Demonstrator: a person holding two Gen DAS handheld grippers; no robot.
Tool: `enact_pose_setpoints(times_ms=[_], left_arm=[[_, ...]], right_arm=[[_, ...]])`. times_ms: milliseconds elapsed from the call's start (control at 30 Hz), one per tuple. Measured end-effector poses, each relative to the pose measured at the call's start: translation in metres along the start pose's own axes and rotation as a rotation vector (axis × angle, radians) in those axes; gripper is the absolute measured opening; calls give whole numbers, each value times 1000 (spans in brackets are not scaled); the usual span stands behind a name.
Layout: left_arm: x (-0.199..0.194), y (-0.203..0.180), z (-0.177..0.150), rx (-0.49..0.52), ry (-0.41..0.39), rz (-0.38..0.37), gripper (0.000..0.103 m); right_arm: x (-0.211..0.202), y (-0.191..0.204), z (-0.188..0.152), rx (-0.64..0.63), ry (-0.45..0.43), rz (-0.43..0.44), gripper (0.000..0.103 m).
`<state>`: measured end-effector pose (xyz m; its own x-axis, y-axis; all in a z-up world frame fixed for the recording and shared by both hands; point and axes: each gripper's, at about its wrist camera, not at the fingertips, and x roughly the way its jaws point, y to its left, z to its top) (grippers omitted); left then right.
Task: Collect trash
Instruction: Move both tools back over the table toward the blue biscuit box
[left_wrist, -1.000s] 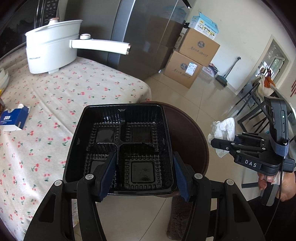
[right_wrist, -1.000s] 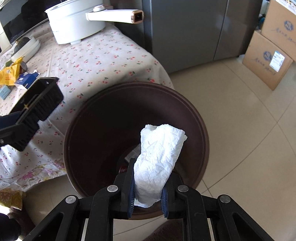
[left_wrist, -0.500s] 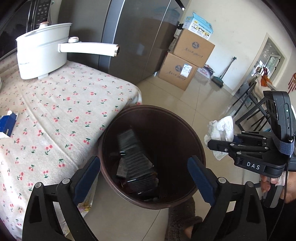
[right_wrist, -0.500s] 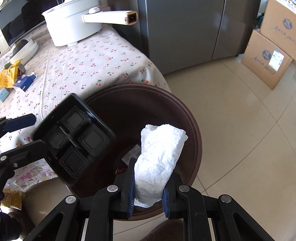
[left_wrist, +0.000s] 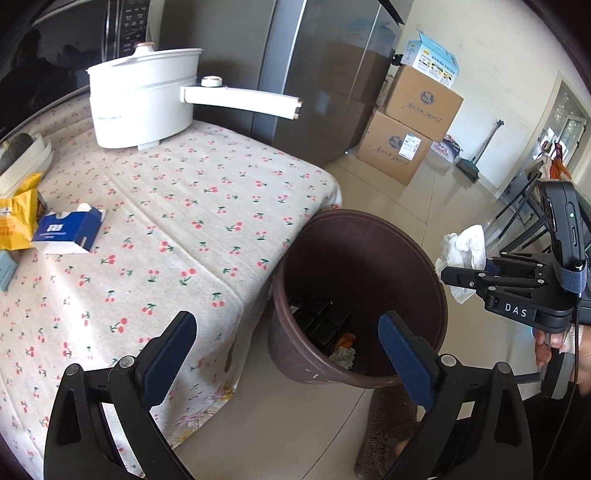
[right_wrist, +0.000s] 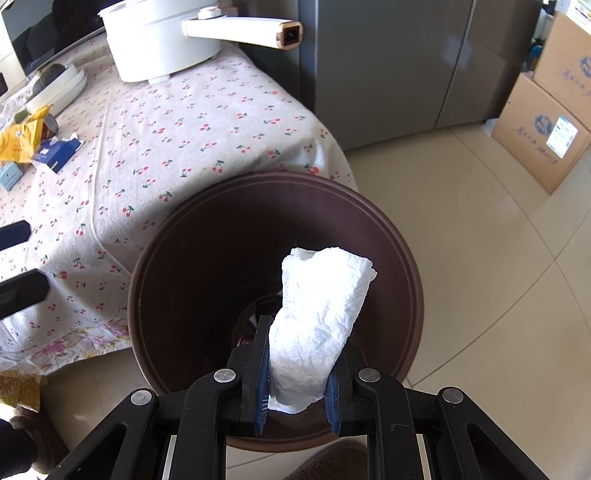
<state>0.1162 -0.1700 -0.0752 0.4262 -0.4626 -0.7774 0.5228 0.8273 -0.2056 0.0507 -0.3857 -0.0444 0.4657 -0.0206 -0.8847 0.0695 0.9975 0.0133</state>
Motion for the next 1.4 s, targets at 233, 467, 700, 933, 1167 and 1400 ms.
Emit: enact_pose_setpoints(times_ms=[233,467,700,933,1167,1400], left_arm=[[-29,34,-7,-53,-24,57,102],[-51,60,-10,-91,-41,102,103],[-70,88,-18,-139,-48,155,103],[-89,113,-25,-186,-66,209,103],[-107,138,-30,-223,-87,270,103],[-121,164,-34,-257,-86,330,103]], right_arm=[[5,12,16,28,12,-17,54],[-1,36,31,40,-23,26,74],[-4,76,45,-17,-42,64,78],[-4,111,56,-65,-51,88,85],[-3,144,67,-104,-75,90,102],[3,180,77,-149,-74,105,102]])
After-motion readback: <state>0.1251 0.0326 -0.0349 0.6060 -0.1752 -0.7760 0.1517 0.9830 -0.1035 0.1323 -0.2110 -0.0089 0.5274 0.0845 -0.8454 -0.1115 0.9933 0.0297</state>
